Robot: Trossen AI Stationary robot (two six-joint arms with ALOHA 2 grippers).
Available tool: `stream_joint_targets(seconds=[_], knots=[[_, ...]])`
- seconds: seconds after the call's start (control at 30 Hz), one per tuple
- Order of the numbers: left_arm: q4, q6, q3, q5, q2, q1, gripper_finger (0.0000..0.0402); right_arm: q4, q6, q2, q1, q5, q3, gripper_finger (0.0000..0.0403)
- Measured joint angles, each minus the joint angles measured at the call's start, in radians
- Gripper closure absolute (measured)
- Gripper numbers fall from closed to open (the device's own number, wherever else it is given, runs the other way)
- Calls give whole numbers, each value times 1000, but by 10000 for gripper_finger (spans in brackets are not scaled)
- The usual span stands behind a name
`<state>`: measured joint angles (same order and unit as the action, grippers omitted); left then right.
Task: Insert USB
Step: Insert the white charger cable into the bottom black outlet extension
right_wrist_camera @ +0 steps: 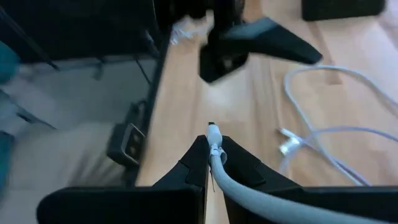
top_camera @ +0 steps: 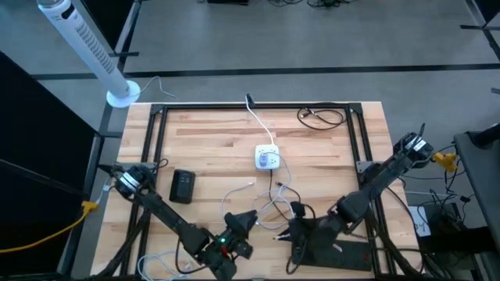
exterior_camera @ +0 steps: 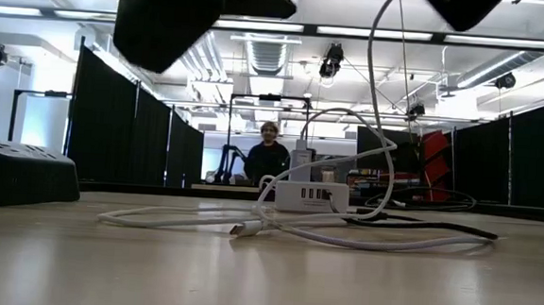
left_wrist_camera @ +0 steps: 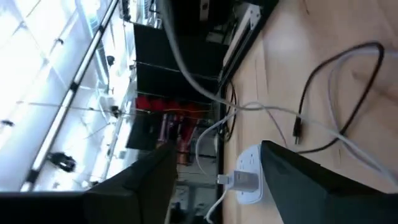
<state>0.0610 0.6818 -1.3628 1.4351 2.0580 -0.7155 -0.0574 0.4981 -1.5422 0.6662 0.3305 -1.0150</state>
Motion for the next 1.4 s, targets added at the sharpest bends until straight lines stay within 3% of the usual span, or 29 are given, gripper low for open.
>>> stream_joint_targets(seconds=[0.1,0.2,0.3,0.47,0.57,0.73,0.9,1.1,1.23,1.4], knots=[[-1,42,0,86,16,4,215,56,-1,40,-42,-50,49,391],[0,61,0,57,16,28,243,58,-4,77,-85,-47,82,391],[29,139,-9,-49,17,44,269,75,-18,111,-110,-51,91,391],[147,290,-70,-398,15,55,293,60,-38,155,-99,-116,93,391],[145,300,-113,-536,15,62,295,48,-39,174,-75,-121,94,391],[147,253,-140,-539,15,59,290,9,-19,194,-26,-83,101,391],[151,350,-155,-562,14,52,288,-36,48,241,-7,64,126,391],[142,376,-164,-636,21,80,287,-61,145,279,-21,79,158,391],[148,393,-164,-595,21,107,269,-61,146,281,-18,70,158,391],[140,497,-161,-501,38,130,218,-63,146,278,-19,70,158,391]])
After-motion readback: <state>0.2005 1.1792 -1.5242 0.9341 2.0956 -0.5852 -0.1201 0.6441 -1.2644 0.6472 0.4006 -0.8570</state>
